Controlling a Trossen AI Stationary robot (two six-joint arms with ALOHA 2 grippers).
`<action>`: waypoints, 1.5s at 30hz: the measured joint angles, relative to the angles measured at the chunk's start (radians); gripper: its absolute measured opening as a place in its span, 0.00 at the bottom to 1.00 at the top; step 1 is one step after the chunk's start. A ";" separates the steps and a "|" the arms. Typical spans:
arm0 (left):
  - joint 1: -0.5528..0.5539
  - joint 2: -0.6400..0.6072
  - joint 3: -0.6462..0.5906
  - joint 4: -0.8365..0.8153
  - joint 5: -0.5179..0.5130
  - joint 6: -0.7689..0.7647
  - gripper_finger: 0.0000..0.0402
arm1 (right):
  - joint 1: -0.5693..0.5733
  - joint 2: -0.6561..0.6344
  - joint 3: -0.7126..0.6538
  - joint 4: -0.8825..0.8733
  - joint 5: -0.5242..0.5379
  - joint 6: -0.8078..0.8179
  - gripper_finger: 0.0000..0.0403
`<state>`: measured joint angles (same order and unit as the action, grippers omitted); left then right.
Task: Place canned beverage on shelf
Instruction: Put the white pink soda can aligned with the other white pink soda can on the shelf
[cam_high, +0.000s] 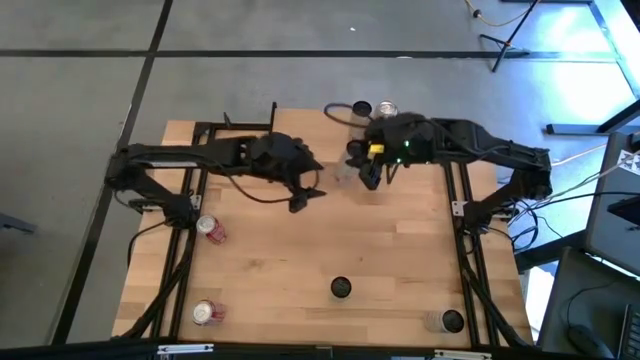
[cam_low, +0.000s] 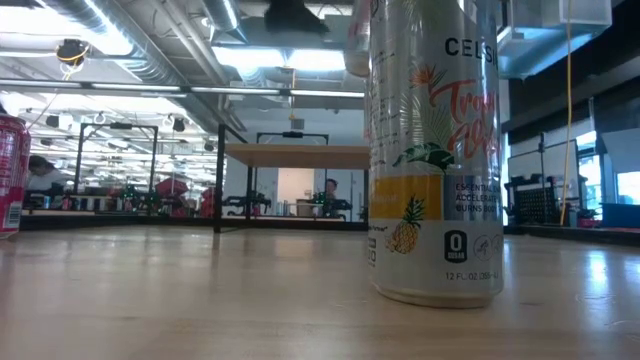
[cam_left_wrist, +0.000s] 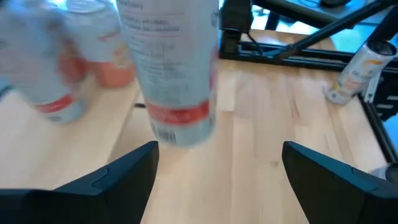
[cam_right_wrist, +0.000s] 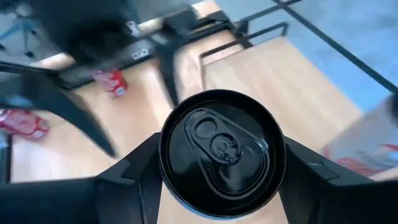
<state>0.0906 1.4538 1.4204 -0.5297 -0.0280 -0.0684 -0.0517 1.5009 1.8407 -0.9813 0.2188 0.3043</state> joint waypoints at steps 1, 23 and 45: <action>0.004 -0.023 0.000 -0.025 -0.011 0.001 0.83 | -0.008 0.002 0.017 -0.005 0.004 -0.011 0.55; 0.006 -0.215 -0.001 -0.189 -0.146 -0.060 0.83 | -0.279 0.130 -0.024 -0.079 -0.032 -0.230 0.56; 0.006 -0.217 -0.002 -0.173 -0.116 -0.052 0.83 | -0.289 0.164 -0.022 -0.060 0.027 -0.287 0.76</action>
<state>0.0967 1.2366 1.4189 -0.7023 -0.1436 -0.1204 -0.3408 1.6650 1.8191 -1.0409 0.2461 0.0173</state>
